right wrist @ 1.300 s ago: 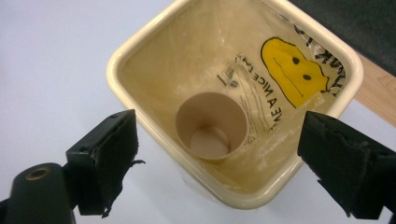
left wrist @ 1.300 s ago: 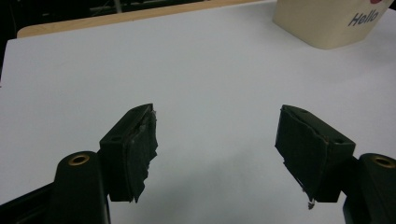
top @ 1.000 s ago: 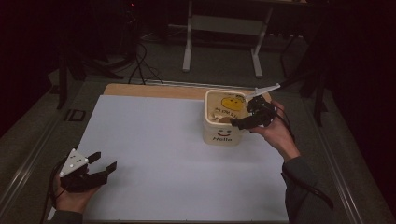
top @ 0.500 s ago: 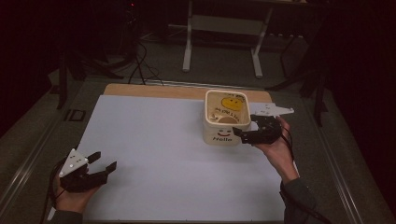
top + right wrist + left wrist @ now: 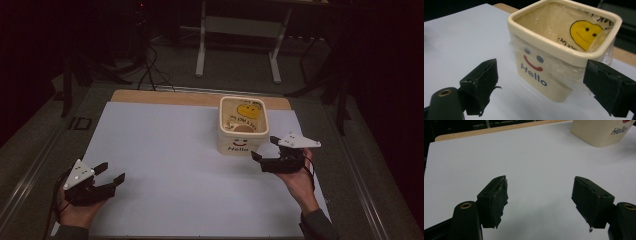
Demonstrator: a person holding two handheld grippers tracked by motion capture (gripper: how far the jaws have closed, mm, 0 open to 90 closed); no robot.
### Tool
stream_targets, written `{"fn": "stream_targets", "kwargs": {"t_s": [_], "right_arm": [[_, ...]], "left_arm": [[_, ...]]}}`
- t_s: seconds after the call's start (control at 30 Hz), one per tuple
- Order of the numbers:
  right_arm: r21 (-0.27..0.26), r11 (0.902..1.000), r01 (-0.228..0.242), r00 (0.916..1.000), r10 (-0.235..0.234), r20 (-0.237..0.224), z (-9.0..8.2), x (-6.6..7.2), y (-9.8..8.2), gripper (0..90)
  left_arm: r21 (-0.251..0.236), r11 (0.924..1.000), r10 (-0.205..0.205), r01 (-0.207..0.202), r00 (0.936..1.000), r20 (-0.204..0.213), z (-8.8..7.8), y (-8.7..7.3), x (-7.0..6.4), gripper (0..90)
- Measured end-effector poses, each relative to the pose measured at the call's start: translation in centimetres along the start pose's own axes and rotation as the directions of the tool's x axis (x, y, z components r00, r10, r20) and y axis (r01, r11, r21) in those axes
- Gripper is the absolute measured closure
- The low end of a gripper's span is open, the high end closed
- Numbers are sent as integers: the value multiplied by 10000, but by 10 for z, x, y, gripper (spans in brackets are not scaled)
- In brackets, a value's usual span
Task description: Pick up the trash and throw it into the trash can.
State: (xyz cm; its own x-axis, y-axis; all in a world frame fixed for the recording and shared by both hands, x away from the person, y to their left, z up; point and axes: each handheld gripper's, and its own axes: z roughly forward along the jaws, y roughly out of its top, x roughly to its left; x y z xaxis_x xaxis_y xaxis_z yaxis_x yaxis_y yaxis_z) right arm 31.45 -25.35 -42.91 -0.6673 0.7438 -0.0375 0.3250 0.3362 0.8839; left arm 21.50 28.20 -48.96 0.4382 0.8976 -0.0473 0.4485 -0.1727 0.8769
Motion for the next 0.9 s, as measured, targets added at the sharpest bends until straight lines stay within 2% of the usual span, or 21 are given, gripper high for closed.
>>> {"fn": "stream_targets", "kwargs": {"t_s": [0.13,0.37,0.43,0.6,0.9], "right_arm": [[-288,9996,55,9995,-64,-305,-4,5,-11,133],[-183,9997,160,9989,-168,-447,-9,9,-30,125],[-295,9995,124,9986,-139,-505,-10,9,-35,119],[-720,9974,-57,9978,9,-663,-15,9,-43,118],[-981,9951,-140,9972,66,-745,-13,13,-50,118]], "left_arm": [[-17,10000,-32,33,10000,21,0,0,0,290],[-46,10000,2,-2,10000,20,0,0,0,289],[-87,10000,-16,16,10000,18,0,0,0,288],[-147,9999,36,-36,10000,2,-1,1,0,286],[-227,9997,126,-126,9999,-31,-1,2,0,284]]}}
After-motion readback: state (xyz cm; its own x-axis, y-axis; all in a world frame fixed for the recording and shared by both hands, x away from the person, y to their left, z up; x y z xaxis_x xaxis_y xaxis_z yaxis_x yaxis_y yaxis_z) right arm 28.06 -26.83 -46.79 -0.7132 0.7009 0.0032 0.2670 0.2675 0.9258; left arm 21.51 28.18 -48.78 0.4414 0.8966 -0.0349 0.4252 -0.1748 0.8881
